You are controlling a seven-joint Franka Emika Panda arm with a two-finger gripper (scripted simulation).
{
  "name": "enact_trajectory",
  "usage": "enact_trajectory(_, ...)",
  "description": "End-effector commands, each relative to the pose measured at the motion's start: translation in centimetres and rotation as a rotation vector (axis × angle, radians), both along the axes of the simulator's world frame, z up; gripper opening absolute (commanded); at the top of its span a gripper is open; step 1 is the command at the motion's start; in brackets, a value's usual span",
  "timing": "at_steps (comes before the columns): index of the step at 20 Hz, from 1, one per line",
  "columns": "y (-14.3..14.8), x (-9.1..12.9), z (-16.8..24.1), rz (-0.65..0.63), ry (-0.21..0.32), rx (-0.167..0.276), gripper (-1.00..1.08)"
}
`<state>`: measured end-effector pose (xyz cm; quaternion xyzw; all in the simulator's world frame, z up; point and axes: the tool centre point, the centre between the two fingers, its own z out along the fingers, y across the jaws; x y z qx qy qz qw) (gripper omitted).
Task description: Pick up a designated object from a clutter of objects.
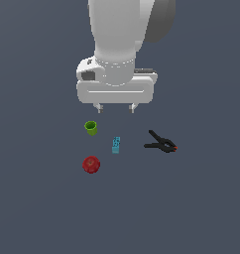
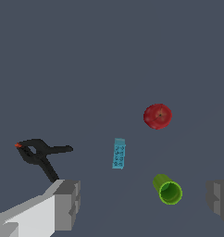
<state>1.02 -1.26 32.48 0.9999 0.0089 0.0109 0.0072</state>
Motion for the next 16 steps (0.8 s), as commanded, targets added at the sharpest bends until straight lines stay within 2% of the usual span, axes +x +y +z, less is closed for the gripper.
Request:
enact_trajectory(1,0.0,0.0,0.0,0.0,0.0,0.0,1.0)
enact_trajectory(9,2.6,-0.3,1.1,0.049,0.0,0.013,1.0)
enact_trajectory(16,2.6,-0.2,0.6,0.047,0.0,0.013,1.0)
